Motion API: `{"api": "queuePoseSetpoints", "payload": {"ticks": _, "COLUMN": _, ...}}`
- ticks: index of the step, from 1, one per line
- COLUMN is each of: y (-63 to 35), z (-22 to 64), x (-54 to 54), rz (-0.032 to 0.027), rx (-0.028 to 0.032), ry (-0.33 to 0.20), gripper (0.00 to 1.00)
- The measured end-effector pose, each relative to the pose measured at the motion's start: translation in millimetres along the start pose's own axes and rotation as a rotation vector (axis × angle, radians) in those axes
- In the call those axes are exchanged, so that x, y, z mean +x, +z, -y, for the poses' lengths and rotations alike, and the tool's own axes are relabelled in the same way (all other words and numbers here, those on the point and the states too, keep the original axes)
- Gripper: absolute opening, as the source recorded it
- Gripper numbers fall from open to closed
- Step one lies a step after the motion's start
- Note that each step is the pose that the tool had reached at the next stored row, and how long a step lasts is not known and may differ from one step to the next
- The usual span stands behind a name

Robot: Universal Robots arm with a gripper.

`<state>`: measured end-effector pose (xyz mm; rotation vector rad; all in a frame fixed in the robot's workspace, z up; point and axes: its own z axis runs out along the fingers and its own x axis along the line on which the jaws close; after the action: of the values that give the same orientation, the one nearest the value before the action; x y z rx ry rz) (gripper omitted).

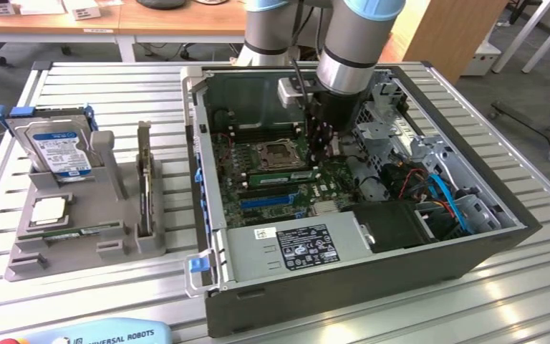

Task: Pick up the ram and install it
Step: 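Press down the ram until it locks into place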

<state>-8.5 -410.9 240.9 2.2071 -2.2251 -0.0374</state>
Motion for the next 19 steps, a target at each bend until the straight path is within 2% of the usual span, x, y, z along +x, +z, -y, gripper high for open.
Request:
{"api": "queuePoseSetpoints", "payload": {"ticks": 3, "y": 0.3, "z": -10.6, "x": 0.0, "rz": 0.0002, "rx": 0.0007, "ry": 0.0, "gripper": 0.1}}
{"api": "queuePoseSetpoints", "payload": {"ticks": 15, "y": 1.2, "z": -40.8, "x": 0.3, "rz": 0.0001, "rx": 0.0011, "ry": 0.0, "gripper": 0.1}}
{"api": "queuePoseSetpoints", "payload": {"ticks": 19, "y": 1.7, "z": -48.4, "x": 0.4, "rz": 0.0002, "rx": 0.0011, "ry": 0.0, "gripper": 0.1}}
